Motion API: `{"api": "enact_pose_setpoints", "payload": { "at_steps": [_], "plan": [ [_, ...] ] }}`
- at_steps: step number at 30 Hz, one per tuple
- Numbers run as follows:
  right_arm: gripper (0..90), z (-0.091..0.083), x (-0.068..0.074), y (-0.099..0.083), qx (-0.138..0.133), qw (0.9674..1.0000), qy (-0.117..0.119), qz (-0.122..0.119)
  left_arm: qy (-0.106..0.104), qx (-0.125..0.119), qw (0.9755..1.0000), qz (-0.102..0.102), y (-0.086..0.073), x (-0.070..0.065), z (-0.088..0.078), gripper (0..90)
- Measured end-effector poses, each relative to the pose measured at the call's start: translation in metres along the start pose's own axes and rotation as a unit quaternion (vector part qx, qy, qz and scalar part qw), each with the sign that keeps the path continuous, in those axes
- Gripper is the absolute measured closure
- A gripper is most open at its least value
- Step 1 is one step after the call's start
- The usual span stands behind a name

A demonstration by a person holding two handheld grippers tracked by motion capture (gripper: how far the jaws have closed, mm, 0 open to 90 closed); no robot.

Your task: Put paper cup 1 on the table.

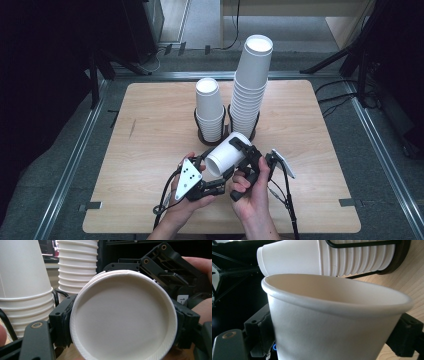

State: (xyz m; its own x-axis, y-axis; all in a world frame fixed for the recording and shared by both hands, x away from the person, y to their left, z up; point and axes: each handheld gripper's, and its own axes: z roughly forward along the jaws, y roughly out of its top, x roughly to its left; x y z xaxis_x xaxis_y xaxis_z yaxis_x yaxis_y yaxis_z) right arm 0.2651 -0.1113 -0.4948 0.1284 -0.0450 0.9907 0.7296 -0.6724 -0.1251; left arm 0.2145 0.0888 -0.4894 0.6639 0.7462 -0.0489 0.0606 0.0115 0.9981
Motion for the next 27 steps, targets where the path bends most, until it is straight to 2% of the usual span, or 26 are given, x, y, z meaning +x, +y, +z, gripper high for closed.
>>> {"api": "enact_pose_setpoints", "payload": {
  "at_steps": [7,10,14,15,19,23,27],
  "plan": [
    [13.4,0.001,0.000,-0.001,-0.009,0.9999,0.005,-0.008,-0.003,0.006,1.0000,-0.006,0.001,0.002,-0.001,20.7],
    [13.6,0.002,-0.001,-0.001,-0.014,0.9997,0.005,-0.018,0.000,0.014,0.9999,-0.006,0.001,0.002,-0.001,20.6],
    [14.0,0.003,-0.003,-0.001,-0.016,0.9996,0.004,-0.023,-0.003,0.024,0.9995,-0.019,0.004,0.005,-0.003,20.8],
    [14.2,0.003,-0.003,-0.001,-0.018,0.9995,0.005,-0.024,-0.001,0.027,0.9995,-0.016,0.005,0.006,-0.004,20.3],
    [14.3,0.003,-0.005,0.001,-0.020,0.9994,0.003,-0.027,0.001,0.041,0.9989,-0.021,0.009,0.008,-0.005,12.9],
    [14.4,0.001,-0.003,0.003,-0.036,0.9985,0.004,-0.040,-0.003,0.049,0.9984,-0.027,0.011,0.010,-0.007,9.0],
    [14.4,-0.003,-0.001,0.007,-0.055,0.9970,-0.012,-0.054,-0.006,0.050,0.9982,-0.033,0.012,0.011,-0.007,6.7]
  ]
}}
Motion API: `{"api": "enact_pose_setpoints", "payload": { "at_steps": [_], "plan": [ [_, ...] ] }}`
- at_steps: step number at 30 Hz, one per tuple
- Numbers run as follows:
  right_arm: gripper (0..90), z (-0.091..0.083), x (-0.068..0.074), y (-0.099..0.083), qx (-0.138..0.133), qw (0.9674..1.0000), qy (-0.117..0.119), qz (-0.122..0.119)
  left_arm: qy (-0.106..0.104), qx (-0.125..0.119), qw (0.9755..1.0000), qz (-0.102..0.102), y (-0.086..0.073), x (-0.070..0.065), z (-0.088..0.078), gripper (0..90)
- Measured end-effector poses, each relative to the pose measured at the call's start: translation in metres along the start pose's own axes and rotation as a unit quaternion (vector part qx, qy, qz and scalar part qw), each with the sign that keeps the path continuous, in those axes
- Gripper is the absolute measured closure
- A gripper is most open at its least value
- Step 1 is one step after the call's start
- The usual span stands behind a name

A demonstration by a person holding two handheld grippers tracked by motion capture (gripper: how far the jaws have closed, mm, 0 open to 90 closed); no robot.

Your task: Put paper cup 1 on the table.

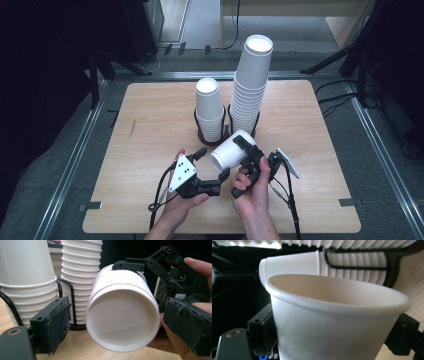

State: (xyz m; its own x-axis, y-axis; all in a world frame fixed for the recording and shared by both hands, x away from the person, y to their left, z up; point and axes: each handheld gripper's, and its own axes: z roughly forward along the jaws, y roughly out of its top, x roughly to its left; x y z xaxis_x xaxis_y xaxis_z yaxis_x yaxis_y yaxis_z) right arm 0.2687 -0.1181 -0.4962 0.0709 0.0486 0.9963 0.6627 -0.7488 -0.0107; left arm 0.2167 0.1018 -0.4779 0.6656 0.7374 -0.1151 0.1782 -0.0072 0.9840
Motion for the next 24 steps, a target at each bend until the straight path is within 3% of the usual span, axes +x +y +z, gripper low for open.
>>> {"api": "enact_pose_setpoints", "payload": {
  "at_steps": [7,11,14,17,21,24],
  "plan": [
    [14.4,-0.005,0.007,0.004,-0.032,0.9983,-0.014,-0.047,-0.006,0.002,1.0000,-0.002,0.001,0.001,-0.001,5.5],
    [14.4,-0.007,0.010,0.004,-0.053,0.9925,-0.032,-0.105,-0.008,0.004,1.0000,-0.002,0.001,0.002,-0.001,5.5],
    [14.4,-0.009,0.012,0.005,-0.062,0.9897,-0.025,-0.126,-0.008,0.005,0.9999,-0.004,0.001,0.003,-0.001,5.6],
    [14.4,-0.011,0.015,0.006,-0.070,0.9852,-0.035,-0.153,-0.010,0.005,0.9999,-0.005,0.001,0.003,-0.001,5.6],
    [14.6,-0.013,0.018,0.006,-0.084,0.9744,-0.046,-0.203,-0.011,0.007,0.9999,-0.005,0.001,0.005,-0.001,5.6],
    [14.7,-0.015,0.022,0.006,-0.099,0.9632,-0.044,-0.246,-0.010,0.008,0.9999,-0.006,0.000,0.005,-0.001,5.6]
  ]
}}
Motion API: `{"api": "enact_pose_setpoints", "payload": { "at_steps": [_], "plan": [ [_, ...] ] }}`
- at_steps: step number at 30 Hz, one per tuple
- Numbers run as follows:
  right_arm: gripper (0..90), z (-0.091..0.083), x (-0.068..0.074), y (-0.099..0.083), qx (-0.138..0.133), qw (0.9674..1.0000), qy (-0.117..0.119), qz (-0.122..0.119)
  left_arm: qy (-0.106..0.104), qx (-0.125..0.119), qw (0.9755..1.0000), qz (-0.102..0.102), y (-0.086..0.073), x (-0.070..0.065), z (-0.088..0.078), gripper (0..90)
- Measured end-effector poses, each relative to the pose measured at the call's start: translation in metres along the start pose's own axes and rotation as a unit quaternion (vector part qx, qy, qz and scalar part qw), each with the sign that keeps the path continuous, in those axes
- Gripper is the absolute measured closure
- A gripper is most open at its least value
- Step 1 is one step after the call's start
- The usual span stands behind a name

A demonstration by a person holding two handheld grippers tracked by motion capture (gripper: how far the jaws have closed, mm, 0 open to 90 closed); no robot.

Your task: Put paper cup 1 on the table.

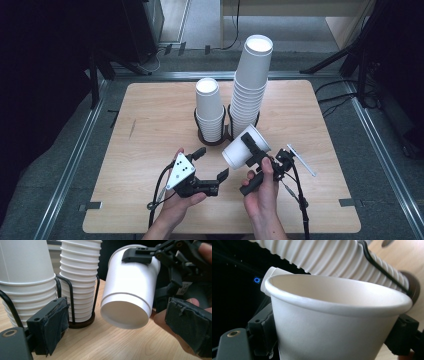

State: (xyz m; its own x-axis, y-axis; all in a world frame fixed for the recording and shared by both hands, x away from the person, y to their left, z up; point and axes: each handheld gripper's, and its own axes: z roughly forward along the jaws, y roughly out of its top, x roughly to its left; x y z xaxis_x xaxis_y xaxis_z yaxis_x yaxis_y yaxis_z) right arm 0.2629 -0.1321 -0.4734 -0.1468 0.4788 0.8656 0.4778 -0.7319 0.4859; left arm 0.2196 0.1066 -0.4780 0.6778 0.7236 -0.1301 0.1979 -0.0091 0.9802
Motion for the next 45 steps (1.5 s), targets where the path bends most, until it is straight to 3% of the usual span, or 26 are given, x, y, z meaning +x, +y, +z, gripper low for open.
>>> {"api": "enact_pose_setpoints", "payload": {
  "at_steps": [2,7,10,12,13,15,19,24,31,35,38,43,45],
  "plan": [
    [14.5,-0.002,0.002,0.001,-0.008,0.9997,-0.006,-0.024,0.000,0.002,1.0000,0.000,0.000,0.001,0.000,5.6],
    [14.6,-0.004,0.003,0.005,-0.022,0.9984,0.008,-0.052,0.000,0.003,1.0000,-0.003,0.000,0.002,0.000,5.6],
    [14.7,-0.006,0.004,0.007,-0.032,0.9957,0.015,-0.085,0.001,0.006,1.0000,-0.003,-0.001,0.003,0.001,5.6],
    [14.7,-0.006,0.005,0.008,-0.041,0.9931,0.017,-0.108,0.002,0.009,1.0000,-0.004,-0.002,0.004,0.001,5.6],
    [14.7,-0.006,0.006,0.008,-0.049,0.9898,0.020,-0.132,0.003,0.010,0.9999,-0.005,-0.002,0.004,0.001,5.6],
    [14.7,-0.007,0.007,0.008,-0.057,0.9859,0.020,-0.156,0.003,0.012,0.9999,-0.006,-0.003,0.005,0.001,5.6],
    [14.8,-0.010,0.008,0.011,-0.074,0.9799,0.022,-0.184,0.005,0.016,0.9998,-0.009,-0.004,0.008,0.002,5.6],
    [14.9,-0.013,0.008,0.019,-0.093,0.9629,-0.005,-0.253,0.009,0.019,0.9997,-0.013,-0.005,0.012,0.002,5.6],
    [14.8,-0.014,0.006,0.031,-0.112,0.9414,-0.032,-0.317,0.023,0.032,0.9991,-0.019,-0.013,0.020,0.004,5.6],
    [14.8,-0.011,0.005,0.035,-0.128,0.9250,-0.042,-0.355,0.027,0.038,0.9986,-0.024,-0.016,0.025,0.005,5.6],
    [14.8,-0.008,0.002,0.037,-0.139,0.9100,-0.052,-0.387,0.031,0.041,0.9983,-0.028,-0.017,0.028,0.005,5.6],
    [14.7,-0.004,-0.004,0.041,-0.151,0.8960,-0.066,-0.412,0.032,0.041,0.9981,-0.033,-0.018,0.030,0.005,5.7],
    [14.7,-0.002,-0.006,0.044,-0.148,0.8929,-0.073,-0.419,0.032,0.042,0.9981,-0.033,-0.019,0.030,0.005,5.7]
  ]
}}
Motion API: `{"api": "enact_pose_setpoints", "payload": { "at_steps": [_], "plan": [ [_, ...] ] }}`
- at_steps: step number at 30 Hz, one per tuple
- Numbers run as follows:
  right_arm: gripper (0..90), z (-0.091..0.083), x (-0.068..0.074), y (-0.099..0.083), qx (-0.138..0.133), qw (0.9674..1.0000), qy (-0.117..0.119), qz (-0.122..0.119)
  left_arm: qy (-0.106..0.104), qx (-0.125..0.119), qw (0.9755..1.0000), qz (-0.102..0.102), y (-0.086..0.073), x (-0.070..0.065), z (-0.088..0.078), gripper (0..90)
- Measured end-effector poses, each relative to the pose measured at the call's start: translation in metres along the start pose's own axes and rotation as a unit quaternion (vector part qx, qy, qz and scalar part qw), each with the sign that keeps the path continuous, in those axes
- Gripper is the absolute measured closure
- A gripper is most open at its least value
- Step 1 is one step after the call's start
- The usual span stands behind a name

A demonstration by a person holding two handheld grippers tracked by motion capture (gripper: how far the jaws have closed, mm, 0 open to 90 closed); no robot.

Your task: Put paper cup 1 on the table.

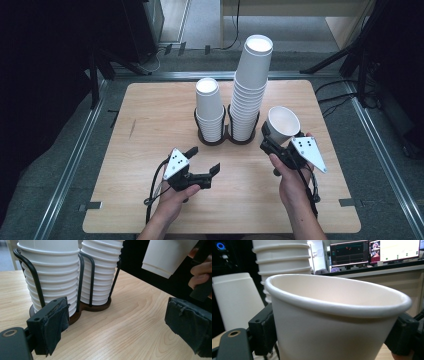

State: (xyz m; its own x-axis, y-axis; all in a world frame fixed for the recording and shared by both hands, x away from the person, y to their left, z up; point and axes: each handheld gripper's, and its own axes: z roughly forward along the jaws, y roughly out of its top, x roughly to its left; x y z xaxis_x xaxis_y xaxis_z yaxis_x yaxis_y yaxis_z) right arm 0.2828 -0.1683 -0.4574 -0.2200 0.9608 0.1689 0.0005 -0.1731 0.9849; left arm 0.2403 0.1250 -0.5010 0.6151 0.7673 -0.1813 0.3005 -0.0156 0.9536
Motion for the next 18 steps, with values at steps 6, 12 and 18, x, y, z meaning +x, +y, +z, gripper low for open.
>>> {"api": "enact_pose_setpoints", "payload": {
  "at_steps": [6,12,18],
  "plan": [
    [14.6,0.009,-0.010,-0.002,0.007,0.9998,-0.006,-0.019,0.001,0.003,1.0000,-0.002,-0.001,0.001,0.001,5.7],
    [14.5,0.021,-0.020,-0.006,0.014,0.9997,-0.001,-0.018,0.003,0.003,1.0000,-0.004,-0.002,0.003,0.001,5.7],
    [14.4,0.034,-0.031,-0.011,0.017,0.9997,-0.003,-0.018,0.005,0.004,1.0000,-0.005,-0.002,0.004,0.000,5.7]
  ]
}}
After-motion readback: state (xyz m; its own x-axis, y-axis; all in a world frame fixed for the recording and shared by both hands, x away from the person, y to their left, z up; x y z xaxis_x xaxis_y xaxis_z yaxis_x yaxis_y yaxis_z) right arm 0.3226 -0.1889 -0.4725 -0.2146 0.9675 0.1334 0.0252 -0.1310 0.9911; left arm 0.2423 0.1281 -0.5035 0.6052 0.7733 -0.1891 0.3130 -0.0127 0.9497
